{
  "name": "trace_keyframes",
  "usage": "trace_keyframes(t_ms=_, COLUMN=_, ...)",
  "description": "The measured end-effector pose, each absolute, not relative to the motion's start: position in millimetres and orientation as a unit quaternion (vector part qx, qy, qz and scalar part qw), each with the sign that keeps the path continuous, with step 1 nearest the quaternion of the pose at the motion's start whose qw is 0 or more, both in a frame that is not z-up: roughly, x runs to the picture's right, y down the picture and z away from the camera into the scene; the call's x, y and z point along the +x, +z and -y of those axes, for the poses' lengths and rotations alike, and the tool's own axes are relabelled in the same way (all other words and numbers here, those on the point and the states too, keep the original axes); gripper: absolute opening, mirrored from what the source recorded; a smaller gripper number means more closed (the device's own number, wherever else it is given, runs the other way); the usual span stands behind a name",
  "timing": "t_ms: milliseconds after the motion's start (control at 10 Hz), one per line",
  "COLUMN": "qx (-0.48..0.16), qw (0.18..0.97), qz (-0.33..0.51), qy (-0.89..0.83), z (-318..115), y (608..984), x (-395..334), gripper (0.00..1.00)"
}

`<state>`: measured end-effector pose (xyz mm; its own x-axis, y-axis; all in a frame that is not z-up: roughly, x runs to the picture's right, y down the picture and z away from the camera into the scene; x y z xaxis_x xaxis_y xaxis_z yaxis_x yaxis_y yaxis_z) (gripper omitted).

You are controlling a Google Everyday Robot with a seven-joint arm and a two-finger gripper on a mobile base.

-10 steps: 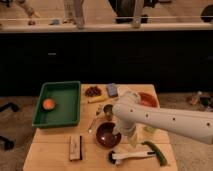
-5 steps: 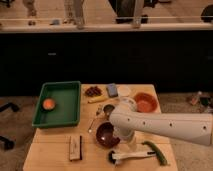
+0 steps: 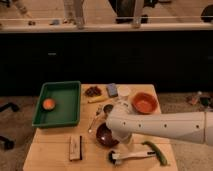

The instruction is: Stack bowls on top of each other

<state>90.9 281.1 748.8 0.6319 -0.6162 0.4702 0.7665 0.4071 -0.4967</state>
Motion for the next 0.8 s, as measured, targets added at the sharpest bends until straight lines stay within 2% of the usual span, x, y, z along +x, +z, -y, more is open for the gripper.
trace_keyframes(t_ms=200, qx=-0.353, qw=0.835, qz=0.106, qy=-0.408, z=-277.9, y=751.2, x=92.4, gripper=0.37)
trace_keyframes(t_ms=300, qx=-0.354, qw=0.838, qz=0.106, qy=-0.402, z=-275.8, y=751.9, x=94.2, gripper=0.23)
trace_keyframes(t_ms=500, qx=-0.353, qw=0.841, qz=0.106, qy=-0.396, z=-273.1, y=751.8, x=95.0, gripper=0.07)
trace_keyframes(t_ms=600, qx=-0.352, qw=0.843, qz=0.105, qy=-0.393, z=-271.0, y=751.7, x=96.2, gripper=0.01)
trace_keyframes(t_ms=800, qx=-0.349, qw=0.848, qz=0.101, qy=-0.387, z=-267.4, y=749.7, x=97.5, gripper=0.0)
